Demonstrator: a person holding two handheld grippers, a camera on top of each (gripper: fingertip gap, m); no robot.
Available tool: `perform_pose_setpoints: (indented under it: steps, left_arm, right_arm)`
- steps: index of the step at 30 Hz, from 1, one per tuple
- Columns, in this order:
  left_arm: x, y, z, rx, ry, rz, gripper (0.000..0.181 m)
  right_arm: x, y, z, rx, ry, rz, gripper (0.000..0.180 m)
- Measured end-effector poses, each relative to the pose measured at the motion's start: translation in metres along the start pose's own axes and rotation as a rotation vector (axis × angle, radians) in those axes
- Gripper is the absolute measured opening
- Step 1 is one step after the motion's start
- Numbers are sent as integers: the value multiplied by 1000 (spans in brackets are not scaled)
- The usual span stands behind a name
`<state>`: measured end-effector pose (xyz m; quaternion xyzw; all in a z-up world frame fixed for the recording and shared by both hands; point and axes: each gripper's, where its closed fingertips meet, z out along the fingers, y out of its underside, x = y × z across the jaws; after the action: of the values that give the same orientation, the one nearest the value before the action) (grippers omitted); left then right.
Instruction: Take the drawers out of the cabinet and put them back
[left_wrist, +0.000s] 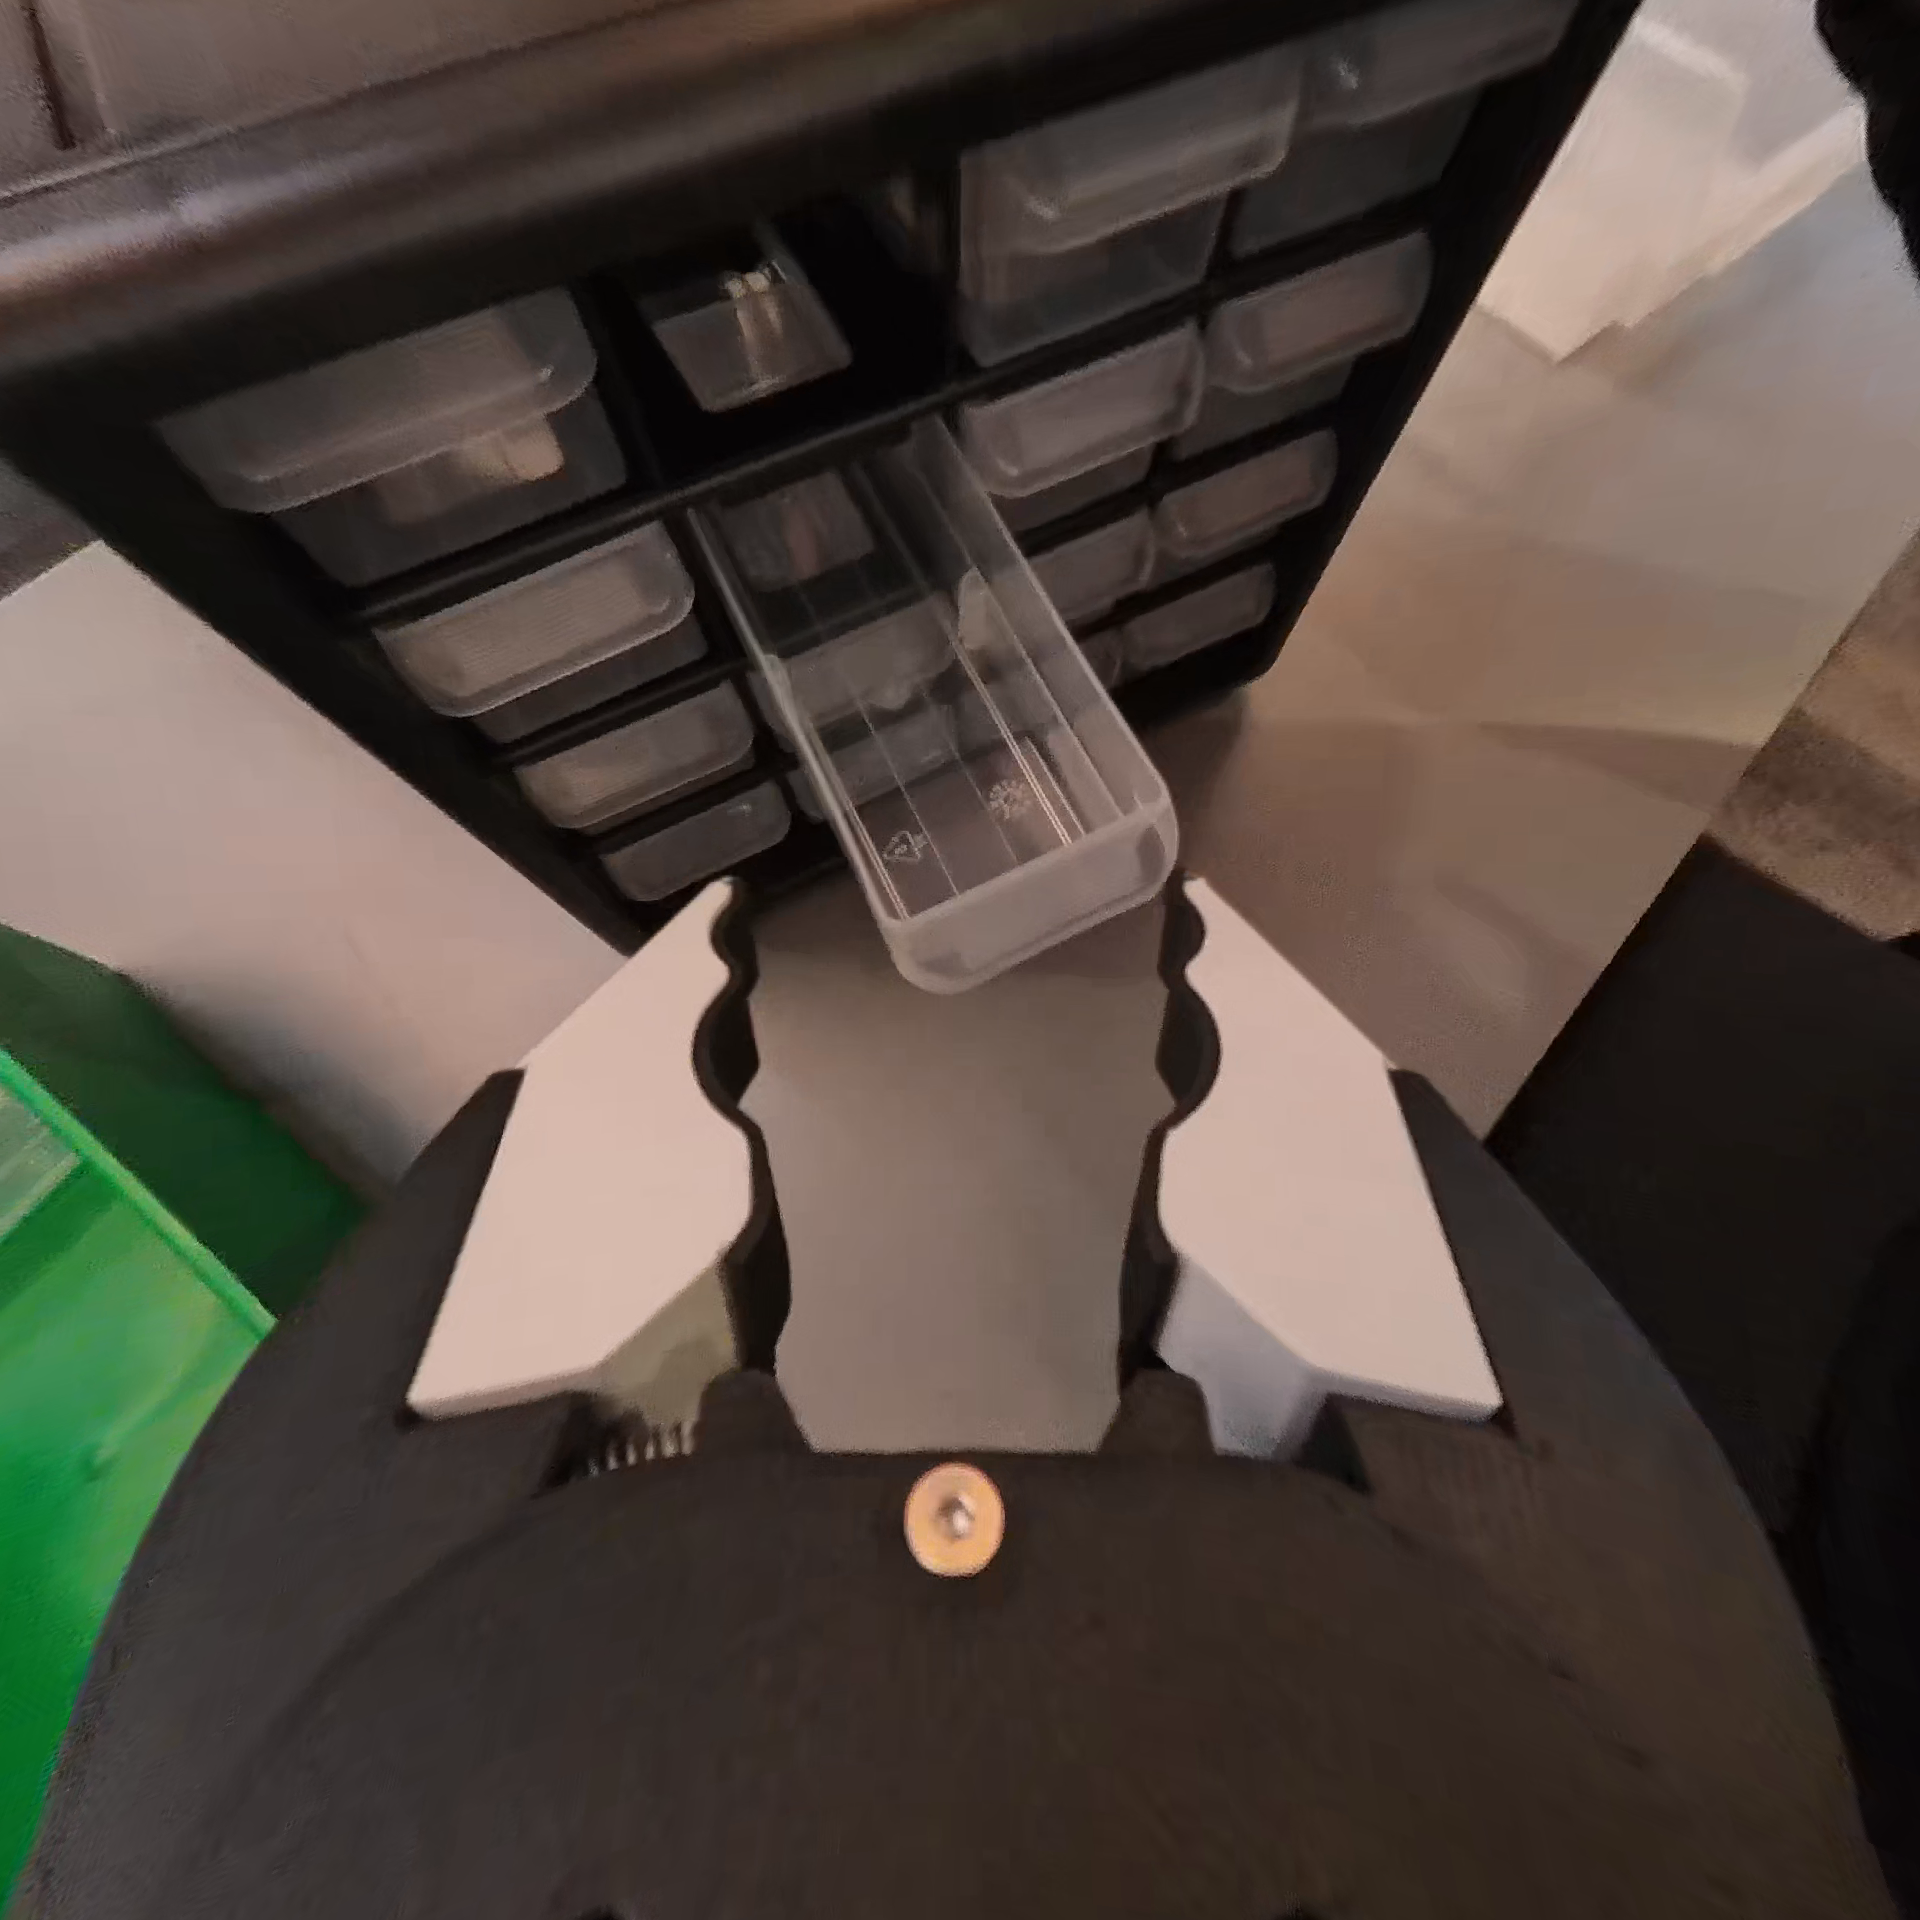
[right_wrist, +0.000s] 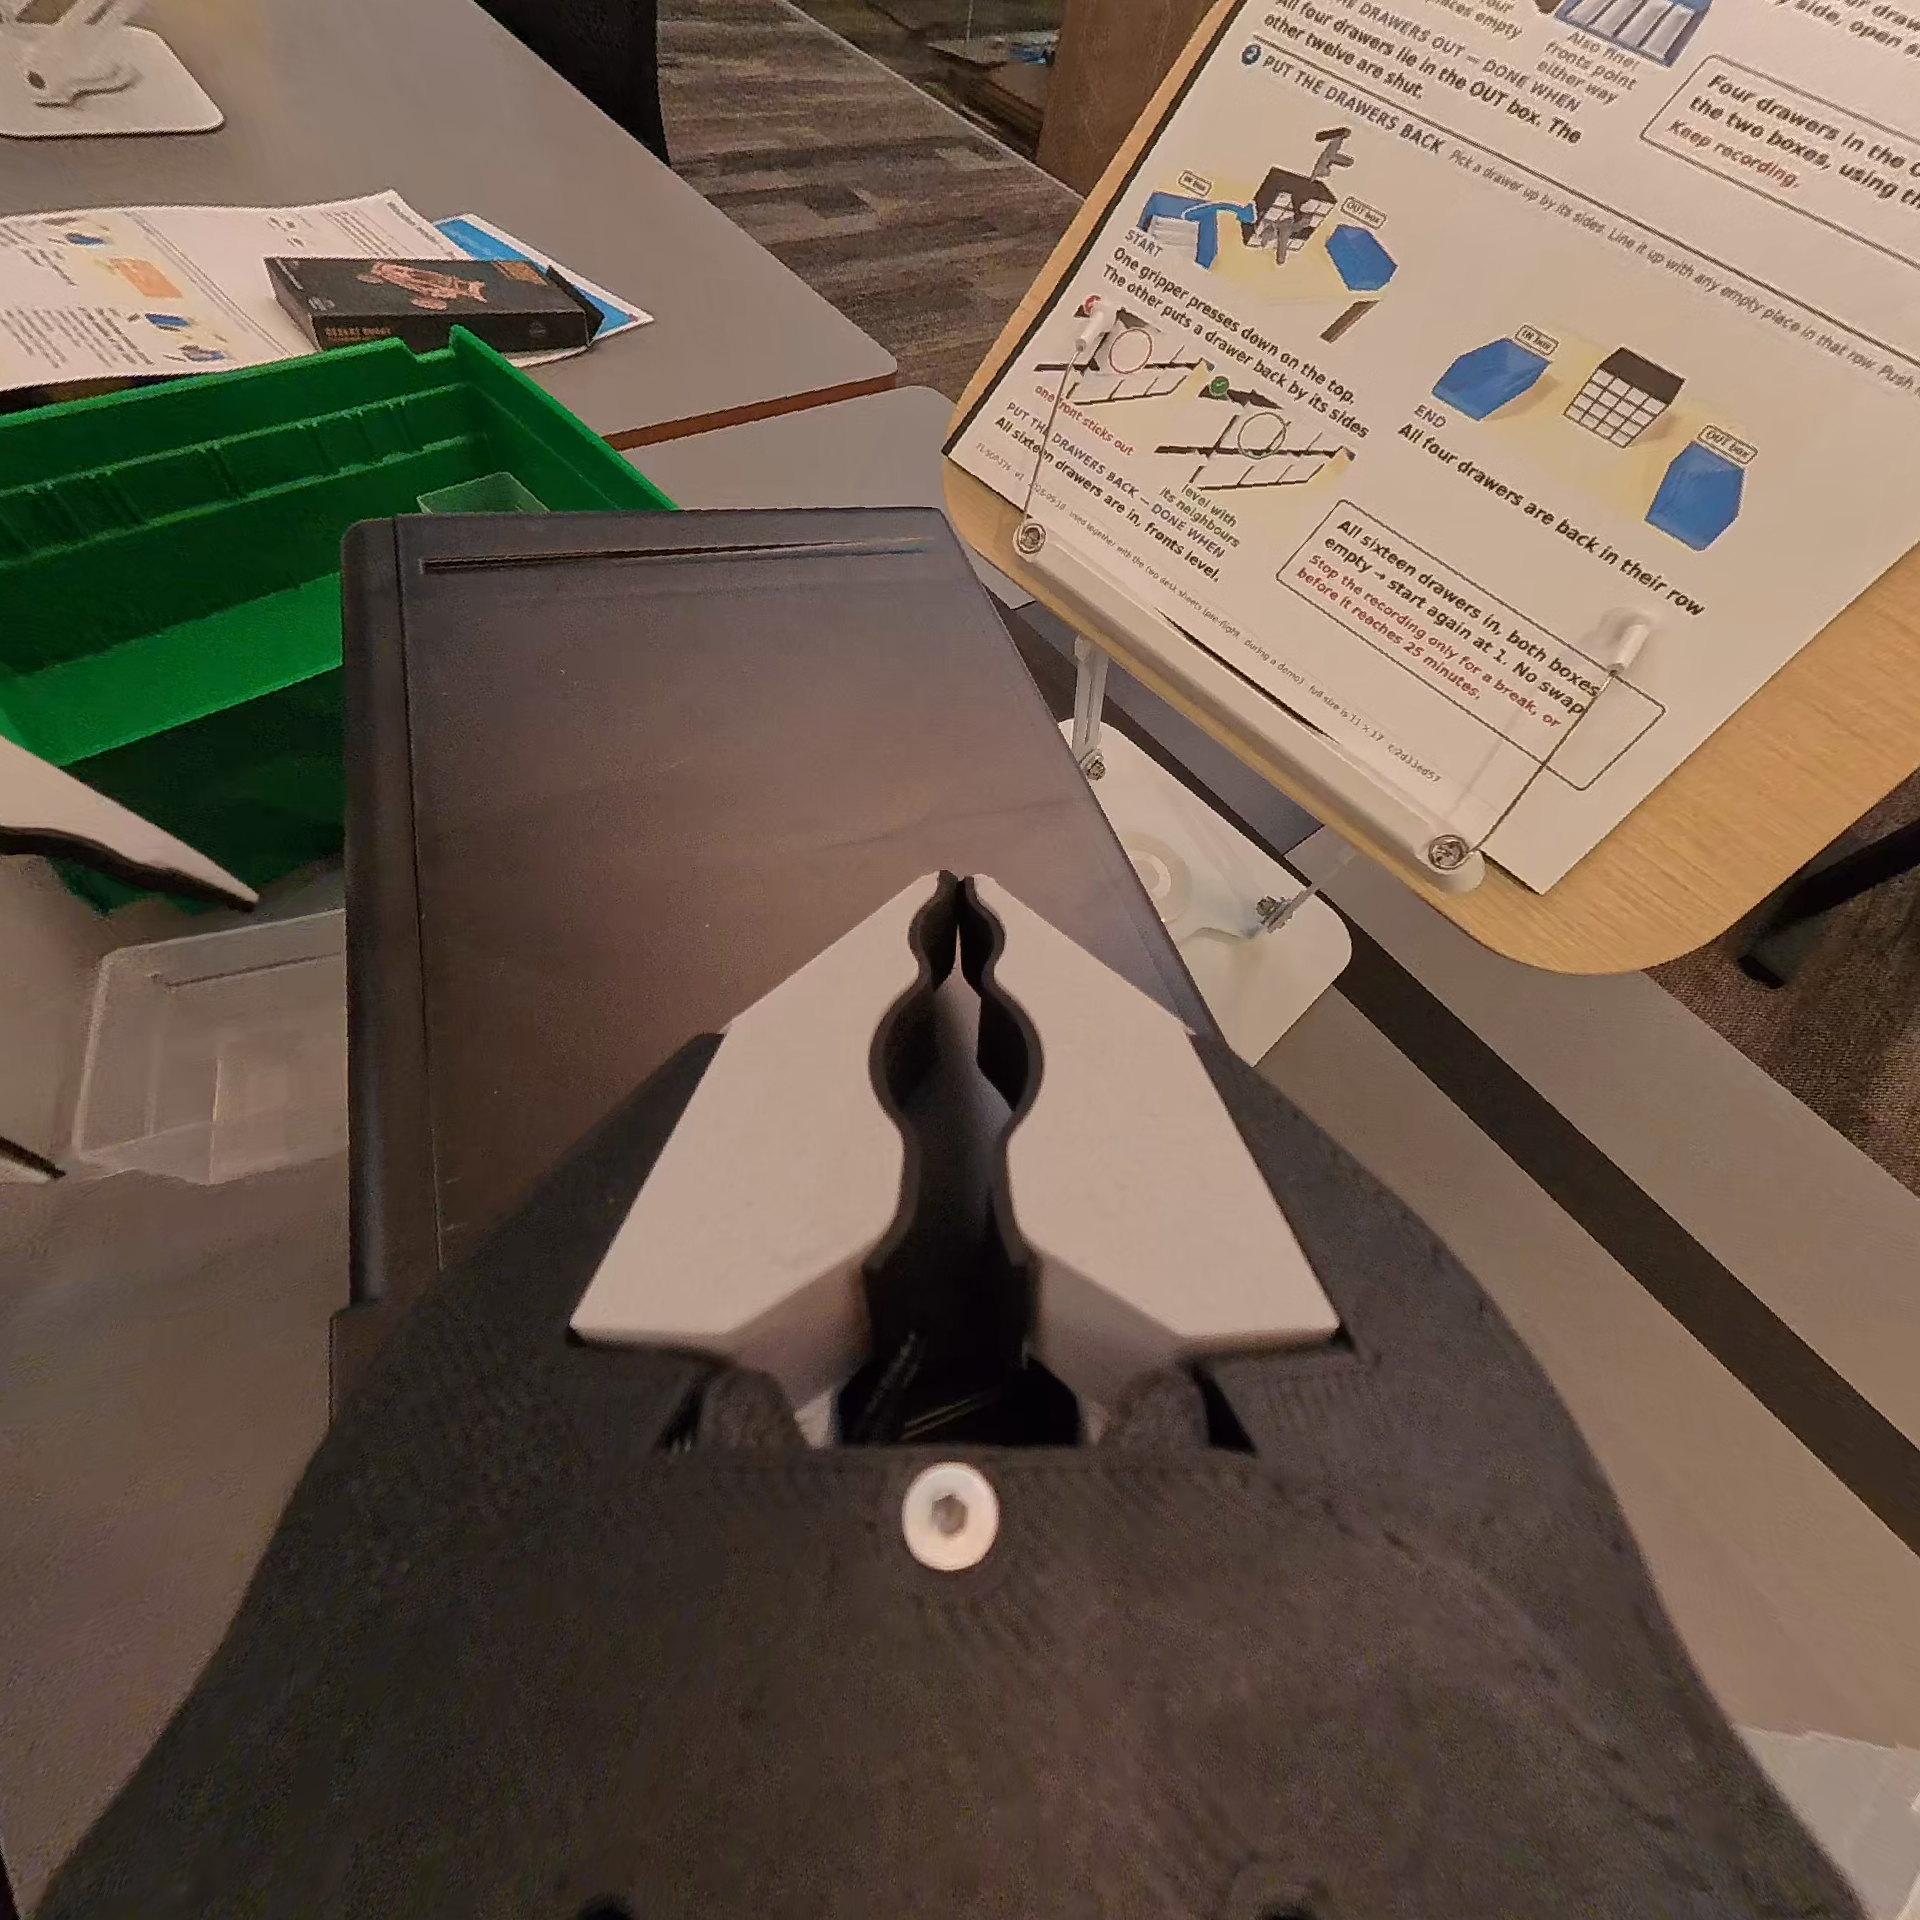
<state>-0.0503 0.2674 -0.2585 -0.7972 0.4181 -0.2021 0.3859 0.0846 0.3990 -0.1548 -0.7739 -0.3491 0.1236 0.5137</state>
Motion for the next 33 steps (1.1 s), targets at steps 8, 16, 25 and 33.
perform_pose_setpoints:
  steps: [8, 16, 25, 33]
  left_arm:
    - [-29, -27, 14, 35, -209, 81, 86]
    - [-93, -34, 21, 95, -540, -59, 140]
    - [-100, -34, 16, 152, -455, -78, 144]
    - [-223, 21, -62, 58, -639, -238, 87]
  right_arm:
    - [0, 0, 0, -3, 2, -1, 0]
    - [0, 0, 0, 2, 0, -3, 0]
    - [0, 0, 0, 5, 0, -3, 0]
    - [0, 0, 0, 2, 1, -3, 0]
